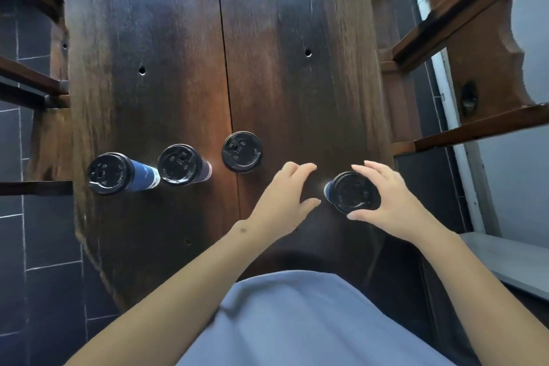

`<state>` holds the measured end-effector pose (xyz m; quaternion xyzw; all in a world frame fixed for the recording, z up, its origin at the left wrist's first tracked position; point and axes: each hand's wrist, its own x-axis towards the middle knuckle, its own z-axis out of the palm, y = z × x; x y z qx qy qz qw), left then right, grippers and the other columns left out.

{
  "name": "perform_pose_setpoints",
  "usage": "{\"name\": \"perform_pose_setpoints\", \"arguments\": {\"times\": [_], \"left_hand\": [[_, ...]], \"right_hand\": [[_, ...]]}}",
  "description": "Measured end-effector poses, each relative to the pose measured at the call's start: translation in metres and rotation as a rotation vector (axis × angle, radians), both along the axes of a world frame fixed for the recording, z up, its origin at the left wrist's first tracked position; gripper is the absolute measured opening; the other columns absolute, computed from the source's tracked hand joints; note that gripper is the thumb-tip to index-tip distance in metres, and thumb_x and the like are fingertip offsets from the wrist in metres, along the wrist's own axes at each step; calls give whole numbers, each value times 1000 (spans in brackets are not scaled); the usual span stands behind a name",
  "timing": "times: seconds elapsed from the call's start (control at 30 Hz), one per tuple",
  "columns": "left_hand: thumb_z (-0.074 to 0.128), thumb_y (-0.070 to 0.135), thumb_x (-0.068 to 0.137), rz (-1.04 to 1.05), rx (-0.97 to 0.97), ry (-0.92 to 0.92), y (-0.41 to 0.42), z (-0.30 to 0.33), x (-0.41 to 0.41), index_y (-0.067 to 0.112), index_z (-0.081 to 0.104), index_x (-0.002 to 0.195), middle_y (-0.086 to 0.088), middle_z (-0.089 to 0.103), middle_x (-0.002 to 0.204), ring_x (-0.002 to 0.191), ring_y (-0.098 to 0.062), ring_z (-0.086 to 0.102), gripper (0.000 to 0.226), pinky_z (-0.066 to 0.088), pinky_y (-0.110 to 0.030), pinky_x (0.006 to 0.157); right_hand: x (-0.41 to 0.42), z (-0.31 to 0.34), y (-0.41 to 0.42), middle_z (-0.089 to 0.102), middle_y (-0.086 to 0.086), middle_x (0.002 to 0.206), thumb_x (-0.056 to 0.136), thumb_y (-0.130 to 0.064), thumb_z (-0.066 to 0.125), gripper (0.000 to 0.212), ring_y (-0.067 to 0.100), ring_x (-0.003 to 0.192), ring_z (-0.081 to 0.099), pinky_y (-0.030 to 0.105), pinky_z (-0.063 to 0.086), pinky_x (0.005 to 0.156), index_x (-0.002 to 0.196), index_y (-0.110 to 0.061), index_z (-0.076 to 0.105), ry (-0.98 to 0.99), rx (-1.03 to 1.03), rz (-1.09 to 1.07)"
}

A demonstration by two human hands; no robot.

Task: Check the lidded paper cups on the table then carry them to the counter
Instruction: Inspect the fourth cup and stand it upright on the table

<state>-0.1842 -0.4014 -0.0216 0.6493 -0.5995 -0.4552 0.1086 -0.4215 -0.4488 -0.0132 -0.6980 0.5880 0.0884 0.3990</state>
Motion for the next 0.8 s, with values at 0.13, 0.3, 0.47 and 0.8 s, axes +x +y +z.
{"name": "perform_pose_setpoints", "arguments": {"times": [0.13, 0.3, 0.47, 0.8], "left_hand": [[78, 20, 93, -86, 145, 116, -14, -21, -35, 27, 34, 161, -1, 48, 155, 138, -23, 50, 81, 44, -42, 116], [83, 15, 87, 129, 208, 278, -24, -38, -50, 25, 38, 158, 3, 58, 148, 129, -17, 60, 84, 47, -35, 113], [81, 17, 90, 423, 248, 419, -45, -45, -35, 28, 51, 148, 9, 63, 131, 125, -17, 62, 66, 59, -33, 97], [83, 21, 89, 491, -90, 128, -45, -45, -20, 23, 42, 155, 3, 55, 150, 135, -14, 54, 77, 42, -22, 111]], "right_hand": [[-22, -14, 4, 26, -13, 163, 73, -32, 91, 106, 17, 149, 32, 48, 37, 119, 155, -44, 26, -107, 141, -13], [-17, -28, -15, 52, -13, 148, 76, -33, 90, 93, 11, 130, 53, 38, 48, 111, 152, -37, 36, -239, 139, -114], [6, -35, -51, 54, -5, 149, 85, -33, 83, 81, 12, 128, 54, 18, 46, 91, 153, -26, 39, -293, 138, -119], [60, -50, -91, 47, -5, 155, 99, -33, 64, 64, 18, 139, 47, 39, 39, 117, 156, -30, 35, -448, 233, -114]]}}
